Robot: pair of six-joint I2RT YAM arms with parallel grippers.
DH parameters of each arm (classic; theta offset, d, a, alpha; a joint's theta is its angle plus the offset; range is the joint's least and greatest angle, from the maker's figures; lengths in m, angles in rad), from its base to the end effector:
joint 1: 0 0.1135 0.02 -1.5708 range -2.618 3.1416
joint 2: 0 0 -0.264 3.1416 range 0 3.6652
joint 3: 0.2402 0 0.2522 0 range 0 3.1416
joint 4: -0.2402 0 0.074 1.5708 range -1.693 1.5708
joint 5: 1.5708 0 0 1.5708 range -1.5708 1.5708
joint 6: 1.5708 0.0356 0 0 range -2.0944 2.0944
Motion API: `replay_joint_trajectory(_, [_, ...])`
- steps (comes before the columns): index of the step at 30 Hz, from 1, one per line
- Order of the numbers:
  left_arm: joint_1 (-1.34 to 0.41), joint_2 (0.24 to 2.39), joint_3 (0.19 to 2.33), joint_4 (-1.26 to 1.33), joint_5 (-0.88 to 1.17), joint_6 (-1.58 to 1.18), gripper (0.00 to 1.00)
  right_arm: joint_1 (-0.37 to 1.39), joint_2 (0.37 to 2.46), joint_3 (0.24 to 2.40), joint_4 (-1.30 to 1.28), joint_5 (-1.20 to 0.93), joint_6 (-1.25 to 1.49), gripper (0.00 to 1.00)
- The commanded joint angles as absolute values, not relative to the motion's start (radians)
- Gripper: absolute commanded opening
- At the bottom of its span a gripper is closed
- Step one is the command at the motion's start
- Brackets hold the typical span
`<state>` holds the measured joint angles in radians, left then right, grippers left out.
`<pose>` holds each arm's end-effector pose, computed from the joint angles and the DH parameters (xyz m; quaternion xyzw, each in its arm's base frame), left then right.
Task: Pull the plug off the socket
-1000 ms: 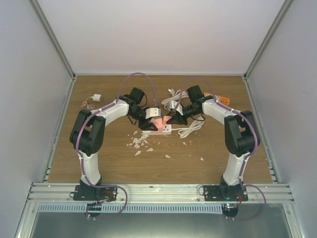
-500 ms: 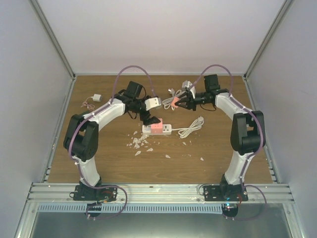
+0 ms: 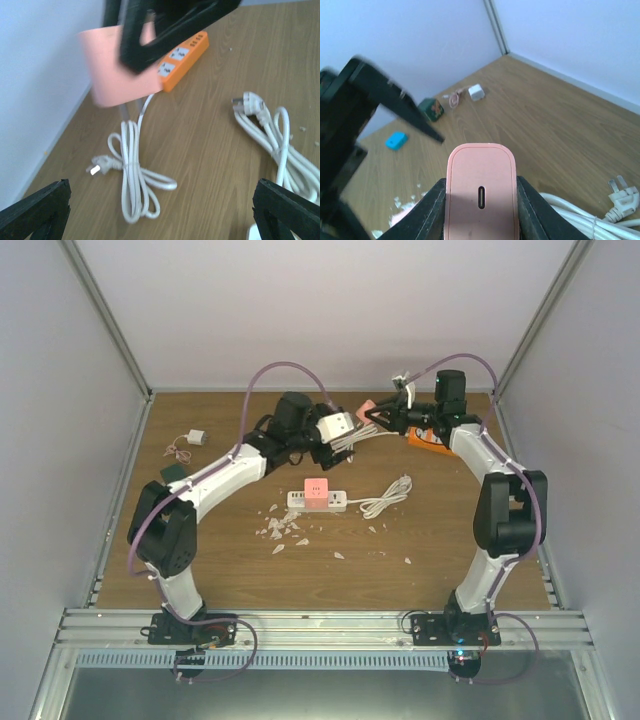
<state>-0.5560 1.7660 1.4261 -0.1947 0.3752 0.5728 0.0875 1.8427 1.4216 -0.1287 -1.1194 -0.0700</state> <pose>0.3450 -0.2298 0.2928 0.5346 0.6717 -0.1579 0.4879 0.4109 0.0682 0.2756 -0.3168 0.7167 0.4668 0.4100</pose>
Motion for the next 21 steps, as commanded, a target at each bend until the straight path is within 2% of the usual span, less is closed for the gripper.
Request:
replay_joint_trajectory(1, [-0.642,1.764,1.478,-0.006,0.203,0.520,0.99,0.062,1.806,1.459,0.045,-1.135,0.217,0.08])
replay_joint_trajectory(7, [-0.690,1.838,1.575,0.048,0.012,0.476,0.99,0.059,1.774,1.415,0.143,-1.136,0.354,0.10])
replay_joint_trajectory(11, [-0.697,1.874,1.615,0.037,0.009,0.490,0.98,0.059,1.755,1.371,0.187,-1.138,0.400,0.10])
replay_joint_trajectory(17, [-0.701,1.927,1.687,0.013,0.008,0.509,0.92,0.059,1.741,1.365,0.189,-1.140,0.393,0.10])
replay_joint_trajectory(21, [-0.705,1.942,1.701,0.041,0.011,0.540,0.83,0.058,1.744,1.367,0.188,-1.146,0.393,0.11])
